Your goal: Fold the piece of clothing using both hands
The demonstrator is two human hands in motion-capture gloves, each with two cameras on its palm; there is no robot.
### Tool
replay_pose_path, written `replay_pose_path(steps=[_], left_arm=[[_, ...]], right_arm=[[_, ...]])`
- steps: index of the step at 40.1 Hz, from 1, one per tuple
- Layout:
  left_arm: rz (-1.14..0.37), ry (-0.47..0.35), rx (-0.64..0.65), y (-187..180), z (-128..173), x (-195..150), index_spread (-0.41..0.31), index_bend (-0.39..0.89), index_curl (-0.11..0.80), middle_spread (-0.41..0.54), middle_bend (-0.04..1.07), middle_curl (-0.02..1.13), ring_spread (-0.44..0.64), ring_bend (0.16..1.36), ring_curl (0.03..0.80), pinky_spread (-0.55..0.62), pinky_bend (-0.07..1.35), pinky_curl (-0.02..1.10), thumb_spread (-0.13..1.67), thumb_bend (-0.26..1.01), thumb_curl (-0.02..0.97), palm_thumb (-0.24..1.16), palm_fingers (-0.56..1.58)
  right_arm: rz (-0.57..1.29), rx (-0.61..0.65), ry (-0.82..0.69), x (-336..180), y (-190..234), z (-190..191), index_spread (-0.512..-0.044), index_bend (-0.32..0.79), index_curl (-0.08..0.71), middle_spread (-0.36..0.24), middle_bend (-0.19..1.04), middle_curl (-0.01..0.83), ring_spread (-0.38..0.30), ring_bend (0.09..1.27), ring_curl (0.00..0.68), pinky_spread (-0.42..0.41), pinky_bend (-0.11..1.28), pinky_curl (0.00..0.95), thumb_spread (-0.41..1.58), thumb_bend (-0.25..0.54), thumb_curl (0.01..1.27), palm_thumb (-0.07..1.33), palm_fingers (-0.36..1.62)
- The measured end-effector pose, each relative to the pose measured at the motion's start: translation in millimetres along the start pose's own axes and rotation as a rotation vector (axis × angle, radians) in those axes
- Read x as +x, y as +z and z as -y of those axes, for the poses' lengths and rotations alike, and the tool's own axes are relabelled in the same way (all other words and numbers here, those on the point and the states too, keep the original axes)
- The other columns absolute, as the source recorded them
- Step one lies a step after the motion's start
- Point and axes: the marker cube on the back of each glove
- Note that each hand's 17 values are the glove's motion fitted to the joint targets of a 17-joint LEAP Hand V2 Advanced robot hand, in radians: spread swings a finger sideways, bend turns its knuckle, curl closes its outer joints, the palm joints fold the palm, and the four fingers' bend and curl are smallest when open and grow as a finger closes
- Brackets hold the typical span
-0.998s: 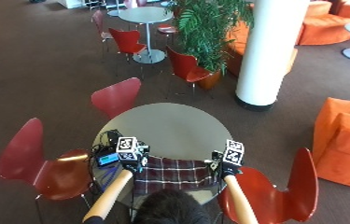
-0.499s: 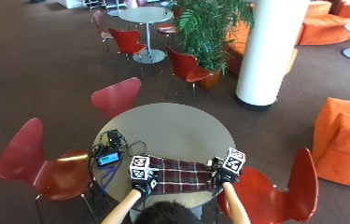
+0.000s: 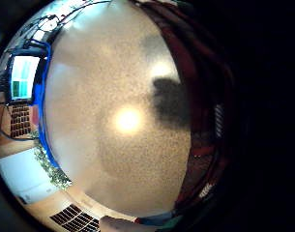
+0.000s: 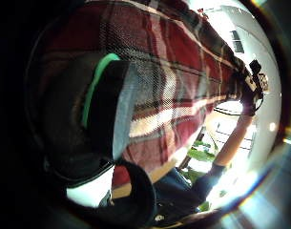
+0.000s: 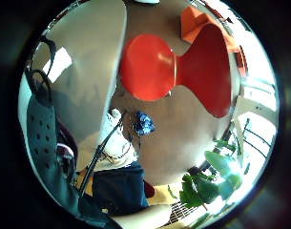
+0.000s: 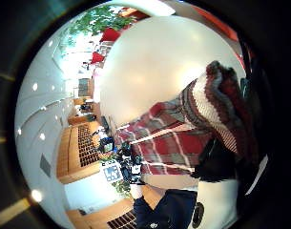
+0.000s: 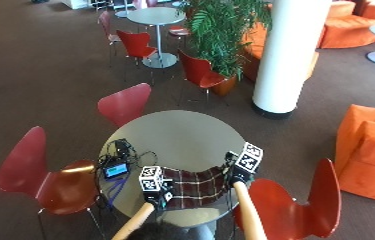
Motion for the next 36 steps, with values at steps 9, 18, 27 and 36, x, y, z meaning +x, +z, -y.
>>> replay_pose_path(steps=[9,18,27,36], left_arm=[[-0.094,-0.005,0.189,-30.6,22.5,-53.4,-0.118,0.14,0.397,0.002,0.27,0.34,0.22,0.36,0.319,0.23,0.19,0.30,1.31,0.01,0.266,0.14,0.52],[-0.051,-0.170,0.354,-99.0,-25.0,-119.2,-0.132,0.18,0.402,-0.043,0.27,0.38,0.16,0.34,0.331,0.16,0.17,0.31,1.32,0.01,0.273,0.20,0.56],[-0.070,-0.255,0.498,-135.0,-85.5,-175.9,-0.147,0.20,0.414,-0.059,0.29,0.40,0.14,0.31,0.322,0.12,0.14,0.29,1.32,-0.02,0.260,0.15,0.64],[-0.048,-0.287,0.508,-139.3,-131.0,-203.9,-0.120,0.17,0.415,-0.051,0.28,0.41,0.13,0.32,0.330,0.11,0.15,0.27,1.38,0.00,0.256,0.19,0.64]], right_arm=[[-0.178,0.082,-0.128,-132.1,-10.0,-30.9,-0.276,0.15,0.361,-0.208,0.30,0.533,-0.252,0.64,0.485,-0.333,0.62,0.440,0.40,-0.028,0.66,0.97,1.32],[-0.320,0.093,-0.239,-266.6,64.2,-68.7,-0.274,0.12,0.368,-0.204,0.33,0.547,-0.251,0.70,0.494,-0.340,0.67,0.455,0.34,-0.042,0.69,0.94,1.29],[-0.362,-0.099,-0.475,-334.8,142.2,-166.7,-0.268,0.06,0.322,-0.188,0.39,0.568,-0.245,0.79,0.501,-0.359,0.70,0.450,0.59,-0.010,0.67,0.96,1.27],[-0.419,0.225,-0.583,-367.9,169.3,-165.5,-0.250,0.02,0.261,-0.162,0.29,0.541,-0.222,0.81,0.490,-0.349,0.80,0.454,0.85,-0.034,0.60,0.90,1.16]])
